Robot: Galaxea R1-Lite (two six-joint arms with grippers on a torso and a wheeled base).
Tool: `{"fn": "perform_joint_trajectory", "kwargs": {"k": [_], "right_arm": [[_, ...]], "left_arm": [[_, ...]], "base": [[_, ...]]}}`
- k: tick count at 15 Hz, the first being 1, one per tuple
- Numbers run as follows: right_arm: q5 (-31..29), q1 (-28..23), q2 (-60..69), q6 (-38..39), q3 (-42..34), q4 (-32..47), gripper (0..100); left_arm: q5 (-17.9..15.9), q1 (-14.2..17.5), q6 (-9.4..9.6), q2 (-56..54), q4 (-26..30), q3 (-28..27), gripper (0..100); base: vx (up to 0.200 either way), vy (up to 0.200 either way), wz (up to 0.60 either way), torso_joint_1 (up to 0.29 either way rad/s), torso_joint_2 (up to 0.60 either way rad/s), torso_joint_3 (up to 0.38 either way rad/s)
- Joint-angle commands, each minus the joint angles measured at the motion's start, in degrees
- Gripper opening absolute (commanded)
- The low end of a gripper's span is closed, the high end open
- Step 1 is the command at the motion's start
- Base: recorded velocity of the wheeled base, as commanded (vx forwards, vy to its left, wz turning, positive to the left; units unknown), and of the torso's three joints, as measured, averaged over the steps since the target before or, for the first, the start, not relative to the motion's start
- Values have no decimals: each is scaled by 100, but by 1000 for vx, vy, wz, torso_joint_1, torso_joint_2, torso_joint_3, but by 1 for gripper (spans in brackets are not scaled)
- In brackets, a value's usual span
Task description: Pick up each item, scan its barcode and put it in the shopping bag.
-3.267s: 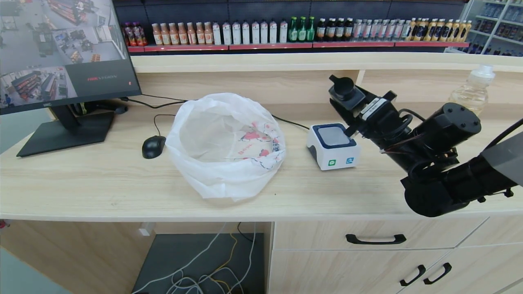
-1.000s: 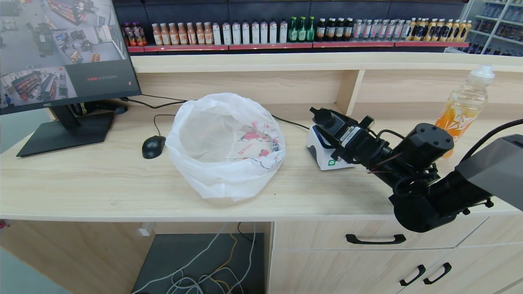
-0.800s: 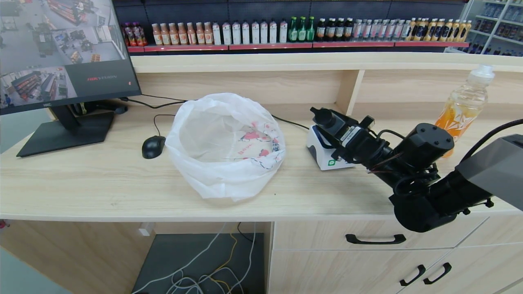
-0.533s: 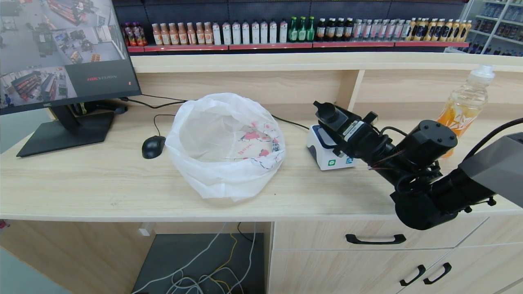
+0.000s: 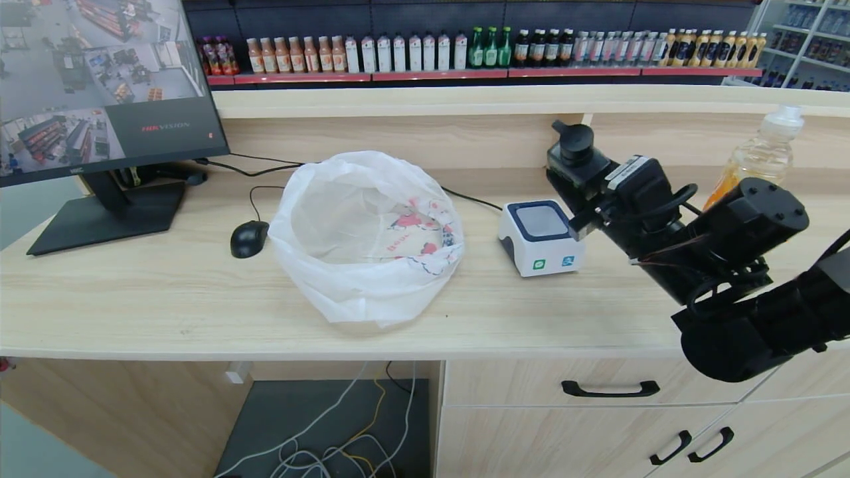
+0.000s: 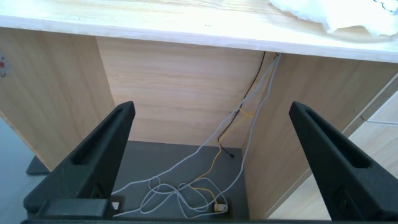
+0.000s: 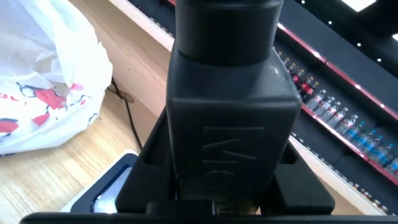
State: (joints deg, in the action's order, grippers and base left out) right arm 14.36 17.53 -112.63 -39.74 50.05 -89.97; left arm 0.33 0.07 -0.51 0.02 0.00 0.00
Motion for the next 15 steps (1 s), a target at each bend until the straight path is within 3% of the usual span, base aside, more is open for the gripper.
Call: {"fn": "perform_joint_trajectory", "kwargs": {"k": [1, 4, 5, 8, 11, 15], "right_arm": [[-39, -13, 452, 204, -171, -3, 0], [-504, -4, 602, 617, -514, -3, 0], [-1208, 22, 804, 1118, -664, -3, 0], [-1963, 22, 1103, 2093, -672, -3, 0], [-2060, 49, 1217, 3289, -1288, -3, 0], [-1981, 128, 1287, 3965, -1543, -3, 0]], "left_arm": [[2, 1, -2, -2, 0, 0, 100], [2, 1, -2, -2, 0, 0, 100], [2, 1, -10, -2, 0, 0, 100], [2, 1, -2, -2, 0, 0, 100], [2, 1, -2, -2, 0, 0, 100], [2, 1, -10, -2, 0, 0, 100]], "base": [[0, 0, 0, 0, 0, 0], [0, 0, 0, 0, 0, 0], [0, 0, 0, 0, 0, 0], [0, 0, 0, 0, 0, 0], [0, 0, 0, 0, 0, 0], [0, 0, 0, 0, 0, 0]]}}
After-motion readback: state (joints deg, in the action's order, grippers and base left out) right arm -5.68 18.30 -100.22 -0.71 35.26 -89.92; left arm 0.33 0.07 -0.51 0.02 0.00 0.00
